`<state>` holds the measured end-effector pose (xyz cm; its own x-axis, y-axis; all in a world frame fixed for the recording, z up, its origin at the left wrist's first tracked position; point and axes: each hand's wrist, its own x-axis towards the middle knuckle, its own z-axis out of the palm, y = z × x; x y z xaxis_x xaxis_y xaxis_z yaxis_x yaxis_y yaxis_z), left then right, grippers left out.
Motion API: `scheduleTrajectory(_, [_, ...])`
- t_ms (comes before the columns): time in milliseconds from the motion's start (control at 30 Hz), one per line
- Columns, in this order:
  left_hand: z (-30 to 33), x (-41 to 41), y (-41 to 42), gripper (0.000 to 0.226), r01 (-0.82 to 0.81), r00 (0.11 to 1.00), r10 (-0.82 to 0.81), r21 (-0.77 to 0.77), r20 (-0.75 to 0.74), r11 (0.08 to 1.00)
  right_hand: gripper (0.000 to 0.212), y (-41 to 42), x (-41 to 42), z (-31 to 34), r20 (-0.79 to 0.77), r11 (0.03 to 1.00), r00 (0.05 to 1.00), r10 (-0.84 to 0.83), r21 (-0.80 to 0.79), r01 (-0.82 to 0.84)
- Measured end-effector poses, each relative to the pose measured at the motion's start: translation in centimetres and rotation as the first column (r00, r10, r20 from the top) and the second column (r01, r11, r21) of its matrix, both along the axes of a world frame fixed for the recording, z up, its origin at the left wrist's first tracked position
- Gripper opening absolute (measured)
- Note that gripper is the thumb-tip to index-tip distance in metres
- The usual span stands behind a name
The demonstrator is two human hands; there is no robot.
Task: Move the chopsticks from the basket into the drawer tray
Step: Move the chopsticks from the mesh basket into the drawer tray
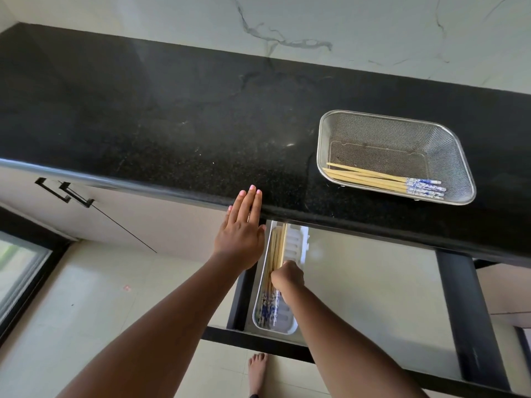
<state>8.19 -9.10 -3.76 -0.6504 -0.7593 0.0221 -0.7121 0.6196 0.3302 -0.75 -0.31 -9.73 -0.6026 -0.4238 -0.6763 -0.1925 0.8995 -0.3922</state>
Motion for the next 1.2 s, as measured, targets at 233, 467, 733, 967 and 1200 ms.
scheduleTrajectory(233, [0.03,0.01,0.14,0.068,-0.005,1.000,0.005,0.004,-0.001,1.000,0.030,0.29,0.08,0.11,-0.143,0.984,0.974,0.176,0.031,-0.173])
scheduleTrajectory(467, [-0.05,-0.11,0.23,0.068,-0.014,1.000,0.014,-0.006,-0.002,1.000,0.020,0.41,0.04,0.61,-0.234,0.962,0.934,0.271,0.048,-0.267])
scheduleTrajectory(733, [-0.19,-0.22,0.19,0.069,-0.016,1.000,0.016,-0.005,-0.009,1.000,0.035,0.16,-0.76,0.51,-0.372,0.949,0.881,0.291,-0.003,-0.315])
scheduleTrajectory(967, [-0.14,-0.47,0.46,0.070,-0.036,0.999,0.036,0.011,-0.016,0.999,0.045,0.10,-0.85,0.03,-0.347,0.945,0.884,0.313,0.025,-0.325])
scheduleTrajectory(1200, [-0.24,-0.45,0.49,0.070,-0.037,0.999,0.037,-0.013,-0.011,0.999,0.041,0.01,-0.38,0.10,-0.274,0.974,0.938,0.211,-0.021,-0.225])
